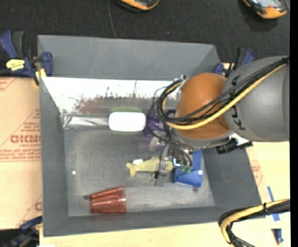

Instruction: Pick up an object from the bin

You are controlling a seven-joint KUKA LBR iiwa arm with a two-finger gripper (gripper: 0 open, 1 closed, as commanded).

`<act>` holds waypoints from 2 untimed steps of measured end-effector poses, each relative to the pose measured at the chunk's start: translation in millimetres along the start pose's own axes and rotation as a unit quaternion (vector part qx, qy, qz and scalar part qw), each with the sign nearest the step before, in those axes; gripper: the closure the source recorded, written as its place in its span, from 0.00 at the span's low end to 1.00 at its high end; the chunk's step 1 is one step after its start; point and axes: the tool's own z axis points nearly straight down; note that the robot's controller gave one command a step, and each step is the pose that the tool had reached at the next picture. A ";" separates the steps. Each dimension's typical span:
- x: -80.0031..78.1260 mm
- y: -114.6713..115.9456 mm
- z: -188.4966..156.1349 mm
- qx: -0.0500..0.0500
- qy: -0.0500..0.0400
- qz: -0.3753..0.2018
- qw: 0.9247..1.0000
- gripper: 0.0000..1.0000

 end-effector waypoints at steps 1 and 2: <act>-6.7 -11.9 6.7 -0.001 -0.006 -0.026 1.000 0.00; 31.7 -32.1 -3.6 -0.001 -0.004 -0.108 0.994 0.00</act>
Offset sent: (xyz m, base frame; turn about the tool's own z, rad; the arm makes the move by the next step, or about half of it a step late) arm -0.0358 -0.0256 0.0026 -0.2166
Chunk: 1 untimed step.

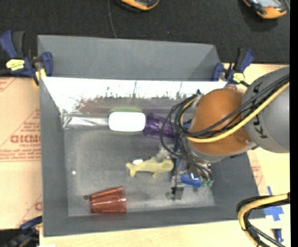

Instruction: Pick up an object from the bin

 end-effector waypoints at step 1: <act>-27.6 20.1 67.7 0.001 0.001 -0.045 0.999 0.00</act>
Offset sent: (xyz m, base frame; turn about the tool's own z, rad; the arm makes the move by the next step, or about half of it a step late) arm 0.0811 -0.0170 -0.0721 0.0925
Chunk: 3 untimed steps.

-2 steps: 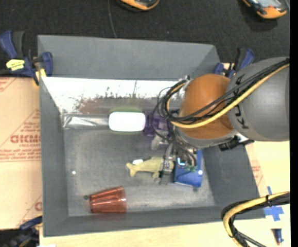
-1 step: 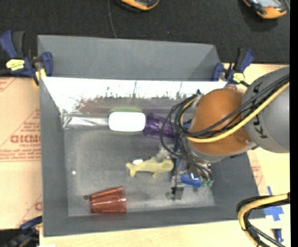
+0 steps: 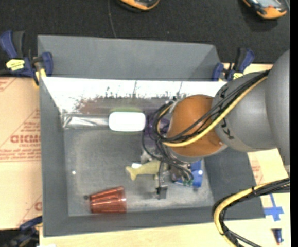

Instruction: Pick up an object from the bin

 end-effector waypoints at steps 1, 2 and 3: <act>-47.6 -47.0 5.7 0.000 -0.007 0.092 0.996 1.00; -47.7 -46.8 5.7 0.000 -0.007 0.093 0.996 1.00; -44.6 -56.9 -61.7 0.000 -0.006 0.063 0.998 1.00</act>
Offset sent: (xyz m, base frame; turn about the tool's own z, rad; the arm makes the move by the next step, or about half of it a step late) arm 0.0000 0.0000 0.0000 0.0000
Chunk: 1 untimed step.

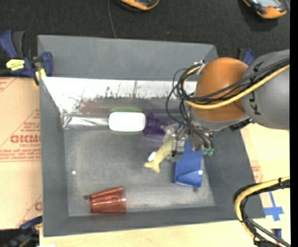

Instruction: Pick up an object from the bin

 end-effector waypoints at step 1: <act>15.0 38.0 -76.2 -0.001 -0.001 0.020 1.000 1.00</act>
Offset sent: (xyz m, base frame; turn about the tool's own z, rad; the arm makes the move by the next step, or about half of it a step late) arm 0.0398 0.0316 -0.0795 -0.4811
